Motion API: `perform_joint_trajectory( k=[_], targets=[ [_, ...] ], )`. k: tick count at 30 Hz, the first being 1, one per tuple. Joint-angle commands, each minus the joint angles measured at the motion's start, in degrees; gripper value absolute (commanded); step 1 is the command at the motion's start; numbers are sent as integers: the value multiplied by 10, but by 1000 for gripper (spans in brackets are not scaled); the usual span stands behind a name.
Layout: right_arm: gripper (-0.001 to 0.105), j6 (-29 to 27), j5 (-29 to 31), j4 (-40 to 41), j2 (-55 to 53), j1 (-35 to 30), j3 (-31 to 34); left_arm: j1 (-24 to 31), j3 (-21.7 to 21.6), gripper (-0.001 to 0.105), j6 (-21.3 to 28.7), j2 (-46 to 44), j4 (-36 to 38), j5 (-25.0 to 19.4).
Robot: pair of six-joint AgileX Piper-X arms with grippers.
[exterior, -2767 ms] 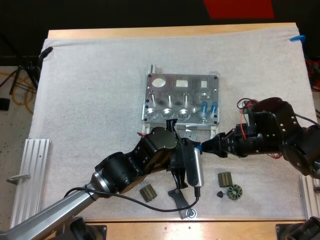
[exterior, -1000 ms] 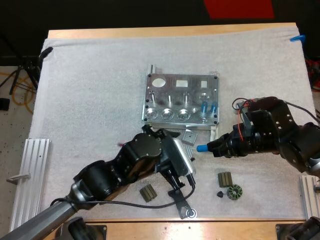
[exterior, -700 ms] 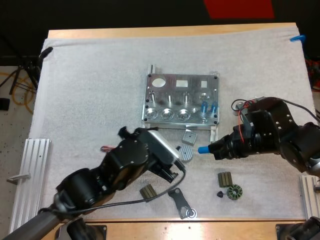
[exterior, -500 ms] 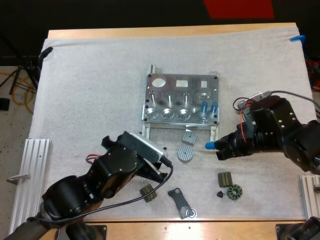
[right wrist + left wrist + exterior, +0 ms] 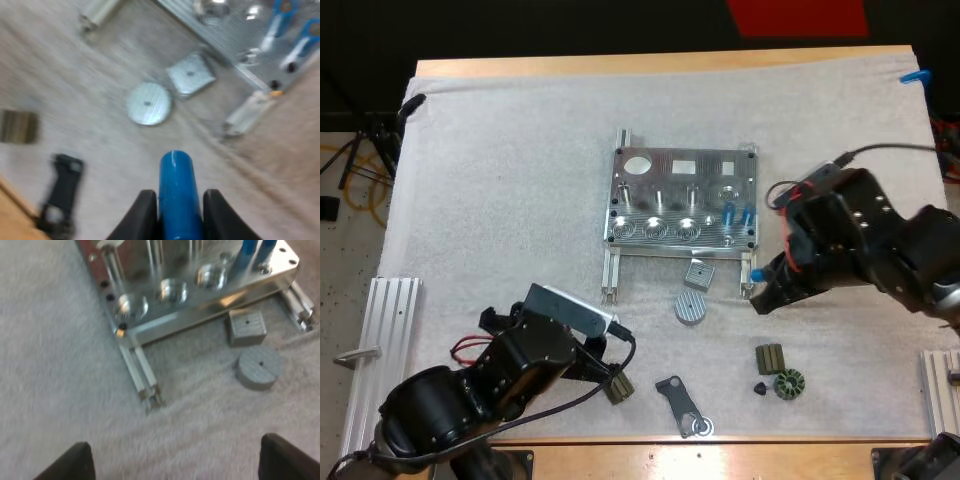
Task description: Load cells from right to left
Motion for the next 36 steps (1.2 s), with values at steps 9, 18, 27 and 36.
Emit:
perform_joint_trajectory(
  k=[9,18,27,36],
  targets=[
    [6,-50,74,41,63,38,-89,0,-3,66,-46,-28,34,-35],
    [6,-65,74,41,107,38,-163,0,-3,66,-53,-32,26,-36],
    [6,-86,95,50,139,38,-202,79,-3,66,-44,-32,14,10],
    [6,-112,109,47,191,38,-220,163,-3,66,94,-29,-78,129]
  ],
)
